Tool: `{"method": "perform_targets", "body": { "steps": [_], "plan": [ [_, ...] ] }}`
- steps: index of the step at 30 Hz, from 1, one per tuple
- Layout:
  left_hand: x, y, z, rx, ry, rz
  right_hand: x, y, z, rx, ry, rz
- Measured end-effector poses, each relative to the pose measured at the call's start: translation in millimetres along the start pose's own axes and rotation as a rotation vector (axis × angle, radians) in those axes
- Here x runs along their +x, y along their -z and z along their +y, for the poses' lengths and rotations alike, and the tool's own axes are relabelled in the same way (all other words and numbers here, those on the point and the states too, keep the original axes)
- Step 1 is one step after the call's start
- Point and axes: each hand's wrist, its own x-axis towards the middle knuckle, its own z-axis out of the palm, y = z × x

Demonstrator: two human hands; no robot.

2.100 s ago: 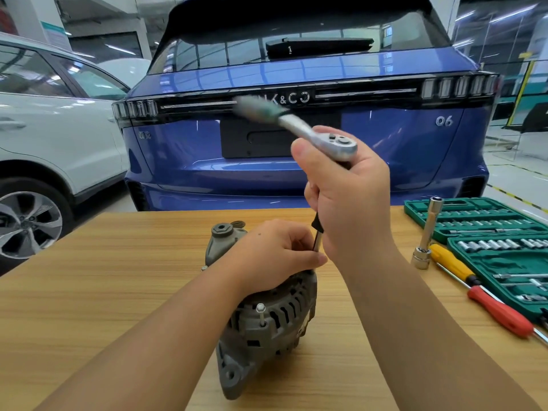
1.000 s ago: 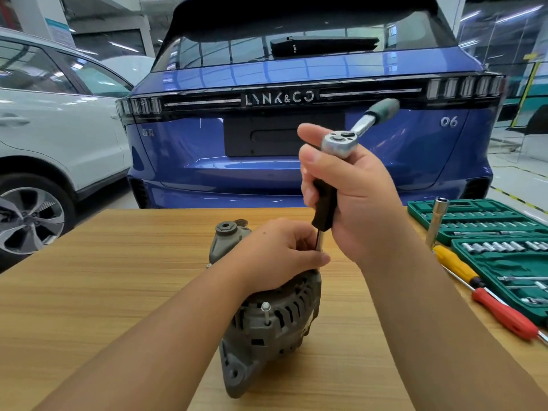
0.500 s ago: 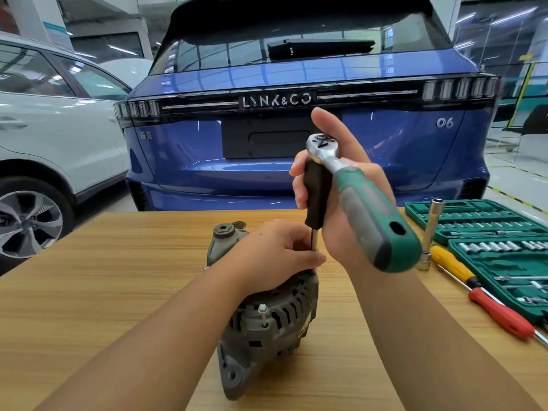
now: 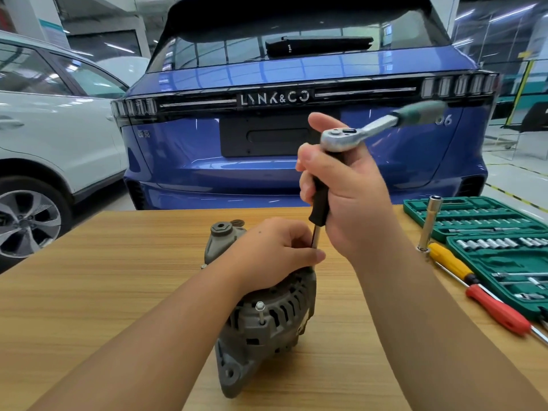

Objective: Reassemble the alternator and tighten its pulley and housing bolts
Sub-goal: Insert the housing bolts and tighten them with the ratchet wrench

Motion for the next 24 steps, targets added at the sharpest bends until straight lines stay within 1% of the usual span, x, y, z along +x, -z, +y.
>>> {"method": "perform_targets", "body": {
  "steps": [3, 6, 8, 11, 13, 15, 18, 19, 20, 22, 24],
  "plan": [
    [-2.5, 0.6, 1.2, 0.012, -0.011, -0.016, -2.4, -6.8, 7.7, -0.102, 0.240, 0.005],
    [-5.0, 0.2, 2.2, -0.069, -0.010, 0.007, -3.3, -9.7, 14.5, -0.140, 0.287, -0.085],
    [-4.2, 0.7, 3.2, -0.043, 0.006, 0.016, -3.8, -8.8, 16.0, -0.109, 0.256, -0.107],
    [-2.4, -0.1, 3.1, -0.048, -0.002, 0.022, -1.9, -4.6, 11.9, 0.052, 0.138, -0.126],
    [-1.5, 0.3, 2.7, -0.065, 0.004, 0.023, -1.9, -3.1, 8.0, 0.063, 0.098, -0.100],
    [-0.6, 0.1, 1.6, -0.050, 0.012, 0.011, -3.3, -7.5, 5.0, 0.005, 0.086, -0.003],
    [0.5, -0.5, 0.8, -0.008, 0.020, -0.008, -2.4, -8.3, 2.0, -0.026, 0.062, 0.201],
    [0.7, -0.6, 0.8, 0.000, 0.017, -0.010, -0.6, -5.2, 0.3, -0.036, 0.047, 0.251],
    [0.7, -0.6, 0.6, 0.007, 0.014, -0.009, 1.3, -1.1, -1.6, -0.044, 0.020, 0.264],
    [0.6, 0.1, 0.0, 0.008, 0.019, -0.005, 3.5, 5.1, -3.0, -0.018, -0.048, 0.171],
    [0.1, 0.9, -0.5, -0.005, 0.020, -0.002, 3.3, 2.3, -1.8, 0.016, -0.028, 0.051]
  ]
}}
